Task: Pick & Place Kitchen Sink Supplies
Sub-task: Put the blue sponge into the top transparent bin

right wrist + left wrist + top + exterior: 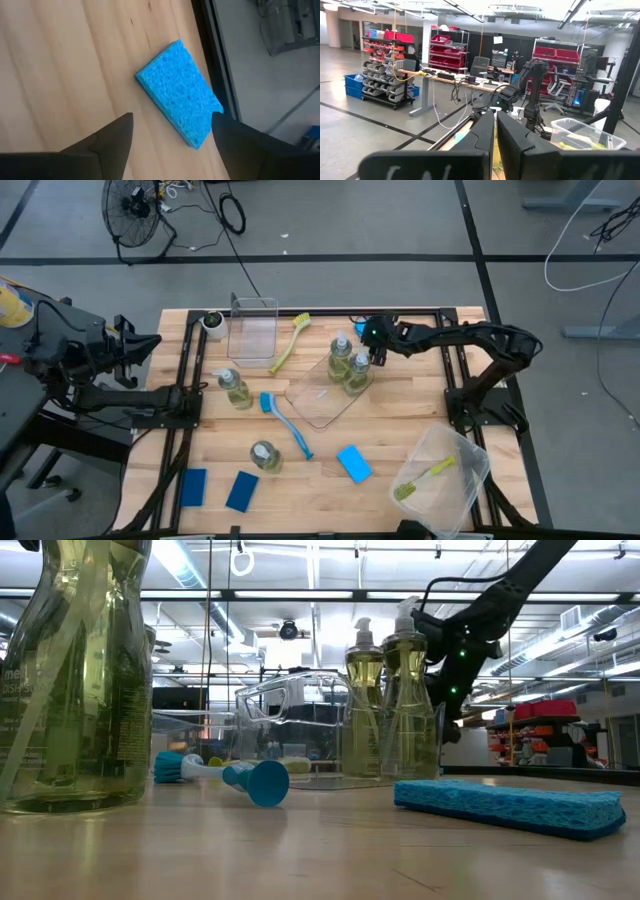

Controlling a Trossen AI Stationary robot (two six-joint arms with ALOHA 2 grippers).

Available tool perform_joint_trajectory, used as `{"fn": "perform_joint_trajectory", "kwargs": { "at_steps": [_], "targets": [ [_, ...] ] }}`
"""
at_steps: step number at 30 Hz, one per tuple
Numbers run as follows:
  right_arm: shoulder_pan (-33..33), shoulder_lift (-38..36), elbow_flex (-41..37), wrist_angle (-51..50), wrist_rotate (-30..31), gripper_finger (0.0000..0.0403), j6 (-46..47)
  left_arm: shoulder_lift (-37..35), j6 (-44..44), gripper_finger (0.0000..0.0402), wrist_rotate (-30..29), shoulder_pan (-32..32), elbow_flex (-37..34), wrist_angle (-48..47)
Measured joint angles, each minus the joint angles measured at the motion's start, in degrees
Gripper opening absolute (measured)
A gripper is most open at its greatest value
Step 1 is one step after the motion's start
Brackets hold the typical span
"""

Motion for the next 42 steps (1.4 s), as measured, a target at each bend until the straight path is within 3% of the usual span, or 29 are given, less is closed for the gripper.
{"fn": "perform_joint_trajectory", "kwargs": {
  "at_steps": [7,17,31,42],
  "targets": [
    [-2.7,0.0,0.0,0.44,-7.46,0.027,-4.36,0.0,-0.02,0.0025,-0.16,0.02,0.02,0.02],
    [-3.37,1.47,0.0,2.3,-12.87,0.027,-5.94,0.0,-0.02,0.0025,-0.44,0.0,0.01,0.0],
    [-3.46,4.9,0.09,7.88,-10.88,0.027,-2.71,0.0,-1.62,0.0025,-0.46,0.02,0.0,0.0],
    [-5.02,10.61,7.74,1.62,-10.74,0.027,0.76,-0.02,-2.95,0.0025,-0.44,0.0,0.0,0.0]
  ]
}}
